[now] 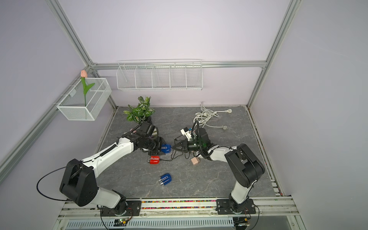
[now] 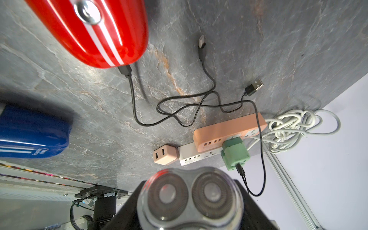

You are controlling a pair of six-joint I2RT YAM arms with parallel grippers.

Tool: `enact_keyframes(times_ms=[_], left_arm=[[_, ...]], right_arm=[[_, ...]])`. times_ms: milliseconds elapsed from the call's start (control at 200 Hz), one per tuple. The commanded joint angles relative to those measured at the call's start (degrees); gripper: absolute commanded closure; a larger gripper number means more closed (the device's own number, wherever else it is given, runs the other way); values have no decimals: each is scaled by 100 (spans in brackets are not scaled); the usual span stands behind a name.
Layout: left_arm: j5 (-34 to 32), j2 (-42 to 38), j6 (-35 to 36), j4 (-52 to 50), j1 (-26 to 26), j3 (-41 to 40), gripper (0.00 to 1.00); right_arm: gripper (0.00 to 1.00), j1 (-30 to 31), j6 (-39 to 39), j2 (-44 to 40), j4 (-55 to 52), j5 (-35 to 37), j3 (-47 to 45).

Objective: Charge the electric shaver
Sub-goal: Insert the charging cable into the electric shaver.

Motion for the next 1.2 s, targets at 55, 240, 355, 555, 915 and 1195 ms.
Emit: enact_keyframes(times_ms=[55,240,355,555,915,1195], left_arm=[[232,92,-303,131,-55,282,100],[263,75,-339,192,-52,269,100],[307,14,-414,213,-56,231,100],[371,-144,-966,733,-59,20,100],[515,-143,-1372,1033,-80,-63,100],[276,-251,-1947,1503,-87,-166,100]], right_arm=[[93,90,62,42,153,-30,9],[93,43,-105,29,-53,96,19],[93,32,-150,33,-39,225,111],[93,110,-166,-8,232,471,106],[93,172,-160,-23,343,618,129],[93,338,-90,-20,465,784,207]])
